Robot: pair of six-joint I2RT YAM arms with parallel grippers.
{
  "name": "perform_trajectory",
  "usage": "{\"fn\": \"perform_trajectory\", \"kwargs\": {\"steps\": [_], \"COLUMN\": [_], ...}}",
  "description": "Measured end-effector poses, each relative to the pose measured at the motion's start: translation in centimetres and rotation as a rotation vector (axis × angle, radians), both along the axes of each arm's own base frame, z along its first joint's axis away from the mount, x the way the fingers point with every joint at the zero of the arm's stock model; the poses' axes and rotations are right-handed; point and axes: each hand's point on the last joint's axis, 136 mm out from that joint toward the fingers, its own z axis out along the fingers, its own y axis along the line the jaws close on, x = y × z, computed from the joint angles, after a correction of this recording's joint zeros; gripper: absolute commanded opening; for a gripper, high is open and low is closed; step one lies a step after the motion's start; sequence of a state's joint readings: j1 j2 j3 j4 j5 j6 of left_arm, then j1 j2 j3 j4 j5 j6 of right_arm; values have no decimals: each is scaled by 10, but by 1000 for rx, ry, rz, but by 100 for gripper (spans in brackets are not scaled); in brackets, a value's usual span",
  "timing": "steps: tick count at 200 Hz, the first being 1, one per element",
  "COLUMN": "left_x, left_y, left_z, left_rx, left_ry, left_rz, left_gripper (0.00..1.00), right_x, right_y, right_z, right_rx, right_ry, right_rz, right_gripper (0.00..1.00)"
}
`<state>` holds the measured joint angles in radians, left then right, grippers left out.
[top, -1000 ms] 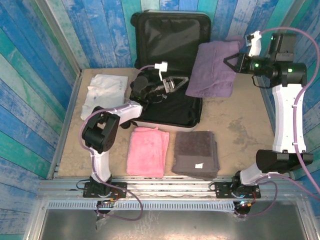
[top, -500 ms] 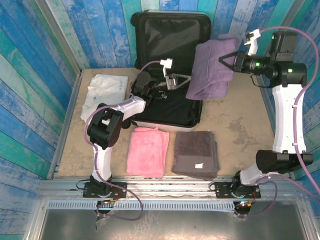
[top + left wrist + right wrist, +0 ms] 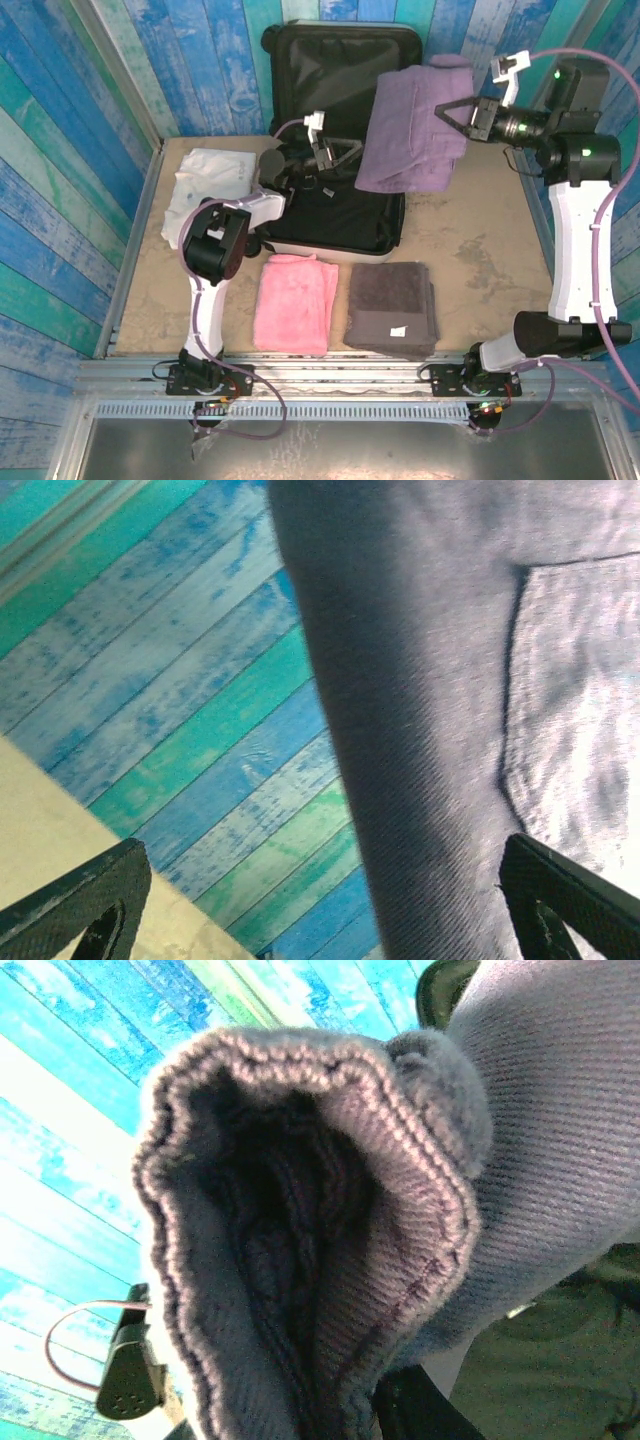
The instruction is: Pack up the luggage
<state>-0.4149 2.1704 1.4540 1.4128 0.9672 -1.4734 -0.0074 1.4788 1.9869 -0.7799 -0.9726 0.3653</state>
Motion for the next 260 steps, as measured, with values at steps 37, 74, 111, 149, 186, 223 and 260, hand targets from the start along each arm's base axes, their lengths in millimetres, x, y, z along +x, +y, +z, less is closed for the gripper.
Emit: {"fn": "perform_trajectory", "kwargs": {"steps": [37,74,111,149,186,223,260], "left_x": [-20,-27,-31,-29,-27,-5,30], "left_y": [2,-3,-5,-5,1,28,49], "left_z": [15,13,16,30,35,10,-42], "left_rx": [-48,-34,-38,-61,-60,-15,213], "left_ry": [-46,-50,-40,-9,-8,17,86], "left_rz": [-62,-93,-111,-133,-137,-64,85], "left_gripper": [93,93,95,90,41,10,0], "right_x": [-3,-7,-8,-4,4,20,43], "right_y": [15,25,35,36,38,47,73], "right_z": [-6,-6,-13,-21,-30,-56,-112], "right_rx": [9,10,7,-3,-13,-90,-226], "right_ry": [21,16,26,40,50,66,131], "right_rz": [47,81,115,120,125,109,108], "right_gripper": [0,0,0,0,0,0,0]}}
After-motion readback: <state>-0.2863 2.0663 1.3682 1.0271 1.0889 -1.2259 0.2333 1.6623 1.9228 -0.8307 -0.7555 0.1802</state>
